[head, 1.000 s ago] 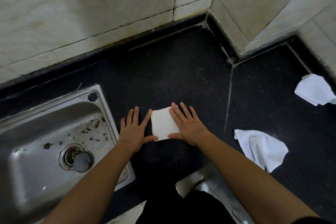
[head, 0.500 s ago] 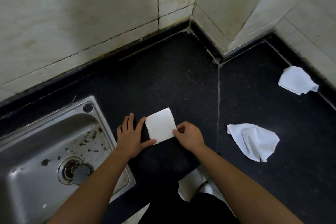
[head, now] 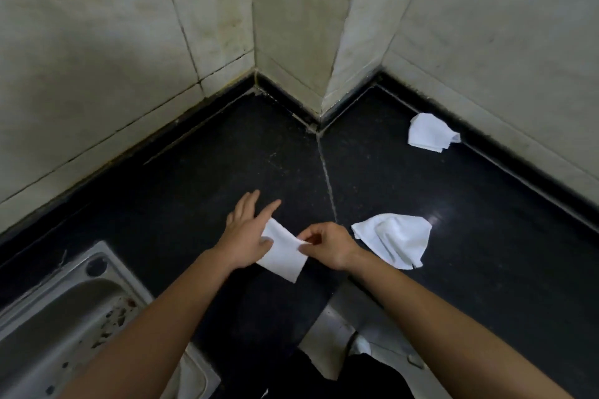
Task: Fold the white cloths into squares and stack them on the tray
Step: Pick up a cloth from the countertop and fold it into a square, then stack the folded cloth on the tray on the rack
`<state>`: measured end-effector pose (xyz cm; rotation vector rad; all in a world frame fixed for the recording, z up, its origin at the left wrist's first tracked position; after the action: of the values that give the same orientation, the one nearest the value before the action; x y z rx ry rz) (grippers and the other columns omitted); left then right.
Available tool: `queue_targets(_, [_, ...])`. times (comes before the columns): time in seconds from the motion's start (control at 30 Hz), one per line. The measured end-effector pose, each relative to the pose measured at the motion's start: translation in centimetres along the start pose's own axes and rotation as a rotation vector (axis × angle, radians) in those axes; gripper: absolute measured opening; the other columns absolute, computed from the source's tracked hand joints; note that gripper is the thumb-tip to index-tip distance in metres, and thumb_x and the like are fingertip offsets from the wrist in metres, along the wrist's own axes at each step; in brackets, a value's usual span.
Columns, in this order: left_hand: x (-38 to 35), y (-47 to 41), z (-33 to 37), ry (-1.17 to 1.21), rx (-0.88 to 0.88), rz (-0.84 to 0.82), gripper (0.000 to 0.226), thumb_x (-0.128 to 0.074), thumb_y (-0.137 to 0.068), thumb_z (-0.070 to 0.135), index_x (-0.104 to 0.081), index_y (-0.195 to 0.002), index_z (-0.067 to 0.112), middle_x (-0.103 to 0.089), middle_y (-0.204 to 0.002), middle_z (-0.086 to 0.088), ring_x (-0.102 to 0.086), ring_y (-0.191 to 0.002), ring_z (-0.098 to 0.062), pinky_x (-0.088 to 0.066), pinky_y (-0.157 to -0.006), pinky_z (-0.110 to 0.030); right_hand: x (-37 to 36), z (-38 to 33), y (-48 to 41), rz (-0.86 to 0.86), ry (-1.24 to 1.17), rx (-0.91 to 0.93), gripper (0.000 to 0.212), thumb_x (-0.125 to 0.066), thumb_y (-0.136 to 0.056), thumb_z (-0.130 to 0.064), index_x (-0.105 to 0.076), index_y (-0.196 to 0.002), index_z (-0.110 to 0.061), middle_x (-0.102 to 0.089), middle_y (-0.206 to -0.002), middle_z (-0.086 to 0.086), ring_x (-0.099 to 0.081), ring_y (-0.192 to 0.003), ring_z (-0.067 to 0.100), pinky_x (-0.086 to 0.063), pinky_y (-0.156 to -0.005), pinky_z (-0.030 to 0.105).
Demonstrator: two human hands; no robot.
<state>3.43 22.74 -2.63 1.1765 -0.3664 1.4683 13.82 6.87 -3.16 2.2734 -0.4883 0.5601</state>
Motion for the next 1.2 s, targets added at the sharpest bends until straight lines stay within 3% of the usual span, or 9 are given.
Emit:
queue_targets(0.1, [-0.3, -2.9, 5.0, -0.065, -0.239, -0.160, 0.035, -0.062, -0.093, 0.035, -0.060, -0.128, 0.037, -0.028, -0.158, 0.002, -0.011, -0.149, -0.021, -0.017, -0.116, -0.046, 3.0, 2.3, 2.6, 0.074, 0.037, -0.002, 0.013, -0.069, -0.087, -0.026, -0.073, -0.097, -0.033, -0.070, -0.088, -0.016, -0.064, -0.084, 0.002, -0.054, -0.080, 0.025])
queue_targets(0.2, [-0.9, -4.4, 9.1, -0.037, -0.385, -0.193, 0.019, -0.068, -0.089, 0.040, -0.076, -0.103, 0.029, -0.064, -0.123, 0.007, -0.050, -0.122, -0.014, -0.039, -0.104, -0.039, 5.6, 5.2, 5.6, 0.161, 0.059, -0.045, 0.014, -0.066, -0.090, -0.024, -0.072, -0.099, -0.032, -0.069, -0.085, -0.015, -0.060, -0.080, 0.001, -0.052, -0.078, 0.023])
queue_targets(0.47, [0.2, -4.2, 19.6, 0.131, -0.516, -0.240, 0.009, -0.079, -0.077, 0.042, -0.072, -0.074, 0.046, -0.070, -0.087, 0.012, -0.065, -0.084, -0.004, -0.054, -0.080, -0.034, 11.2, 10.9, 15.0, 0.423, -0.019, -0.150, 0.007, -0.070, -0.084, -0.041, -0.072, -0.090, -0.038, -0.070, -0.089, -0.015, -0.064, -0.086, 0.005, -0.054, -0.081, 0.031])
queue_targets(0.6, [0.4, -2.3, 26.2, 0.189, -0.563, -0.275, 0.010, -0.078, -0.075, 0.046, -0.074, -0.073, 0.037, -0.069, -0.074, 0.015, -0.064, -0.070, -0.001, -0.050, -0.067, -0.027, 13.0, 13.0, 21.1, 0.566, -0.130, -0.120, 0.013, -0.073, -0.084, -0.037, -0.073, -0.093, -0.027, -0.065, -0.095, -0.007, -0.063, -0.086, 0.009, -0.052, -0.081, 0.027])
queue_targets(0.7, [-1.2, 0.5, 31.8, 0.289, -0.561, -0.364, 0.024, -0.076, -0.085, 0.027, -0.069, -0.069, 0.011, -0.058, -0.062, 0.011, -0.052, -0.060, 0.003, -0.039, -0.062, -0.024, 13.5, 15.9, 26.5, 0.653, -0.498, -0.124, 0.007, -0.072, -0.084, -0.029, -0.070, -0.082, -0.022, -0.068, -0.087, -0.005, -0.061, -0.079, 0.008, -0.048, -0.074, 0.022])
queue_targets(0.8, [-4.2, 4.7, 37.9, 0.456, -0.523, -0.489, 0.037, -0.073, -0.088, 0.034, -0.054, -0.072, 0.006, -0.042, -0.071, -0.004, -0.043, -0.068, -0.014, -0.033, -0.067, -0.032, 13.2, 19.3, 33.3, 0.762, -0.894, -0.084, 0.014, -0.065, -0.083, -0.025, -0.062, -0.069, -0.022, -0.059, -0.071, -0.006, -0.054, -0.073, 0.013, -0.042, -0.071, 0.027])
queue_targets(0.97, [-13.2, 12.5, 47.5, 0.637, -0.376, -0.684, 0.030, -0.064, -0.095, 0.037, -0.064, -0.103, 0.008, -0.073, -0.095, -0.008, -0.069, -0.086, -0.021, -0.057, -0.081, -0.042, 9.9, 26.3, 45.0, 0.878, -1.264, -0.042, 0.036, -0.056, -0.092, -0.034, -0.068, -0.109, -0.006, -0.072, -0.100, 0.012, -0.067, -0.089, 0.023, -0.052, -0.084, 0.037])
queue_targets(1.1, [-21.3, 18.8, 54.2, 0.569, -0.332, -0.798, 0.032, -0.058, -0.098, 0.038, -0.062, -0.117, 0.012, -0.074, -0.102, -0.009, -0.070, -0.088, -0.024, -0.058, -0.083, -0.045, 5.9, 32.6, 54.7, 0.935, -1.372, -0.101, 0.024, -0.053, -0.099, -0.037, -0.060, -0.104, -0.015, -0.064, -0.079, 0.005, -0.060, -0.064, 0.017, -0.052, -0.064, 0.030])
queue_targets(1.2, [-26.8, 23.9, 58.7, 0.532, -0.321, -0.921, 0.028, -0.059, -0.099, 0.029, -0.060, -0.119, 0.010, -0.075, -0.099, -0.007, -0.072, -0.082, -0.020, -0.058, -0.070, -0.038, 2.6, 37.0, 62.0, 0.979, -1.368, -0.135, 0.011, -0.061, -0.096, -0.024, -0.062, -0.105, -0.018, -0.073, -0.093, 0.004, -0.071, -0.080, 0.019, -0.057, -0.078, 0.037])
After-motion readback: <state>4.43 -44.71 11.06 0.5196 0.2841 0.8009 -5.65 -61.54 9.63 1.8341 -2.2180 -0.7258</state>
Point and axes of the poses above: each hand's wrist, its own y-axis away from the middle knuckle, its own x-axis out of the back of the hand, z = x × y, the point moved 6 cm from there along -y, towards the middle knuckle
